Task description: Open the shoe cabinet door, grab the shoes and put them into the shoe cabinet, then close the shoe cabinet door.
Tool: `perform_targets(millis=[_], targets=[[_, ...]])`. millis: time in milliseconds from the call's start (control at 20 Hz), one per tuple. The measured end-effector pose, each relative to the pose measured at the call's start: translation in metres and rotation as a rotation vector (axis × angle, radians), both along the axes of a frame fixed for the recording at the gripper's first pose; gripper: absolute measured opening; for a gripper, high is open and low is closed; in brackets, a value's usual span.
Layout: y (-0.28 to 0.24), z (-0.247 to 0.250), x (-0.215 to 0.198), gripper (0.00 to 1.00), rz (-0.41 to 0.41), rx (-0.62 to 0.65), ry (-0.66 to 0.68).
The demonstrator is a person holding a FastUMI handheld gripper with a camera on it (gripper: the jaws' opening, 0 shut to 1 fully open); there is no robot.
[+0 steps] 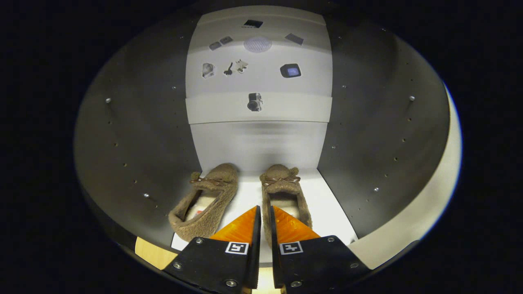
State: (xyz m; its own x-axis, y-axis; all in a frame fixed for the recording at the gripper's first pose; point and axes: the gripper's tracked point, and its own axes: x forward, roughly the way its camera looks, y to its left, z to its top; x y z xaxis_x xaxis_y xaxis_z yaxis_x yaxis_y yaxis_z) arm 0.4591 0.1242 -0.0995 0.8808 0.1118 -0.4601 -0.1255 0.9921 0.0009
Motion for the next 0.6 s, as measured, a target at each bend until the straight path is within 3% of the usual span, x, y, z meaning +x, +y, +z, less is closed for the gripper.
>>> perform_targets(millis=[600], targets=[[-0.015,0.050,-0.141,0.13,0.001,0.026,-0.080]])
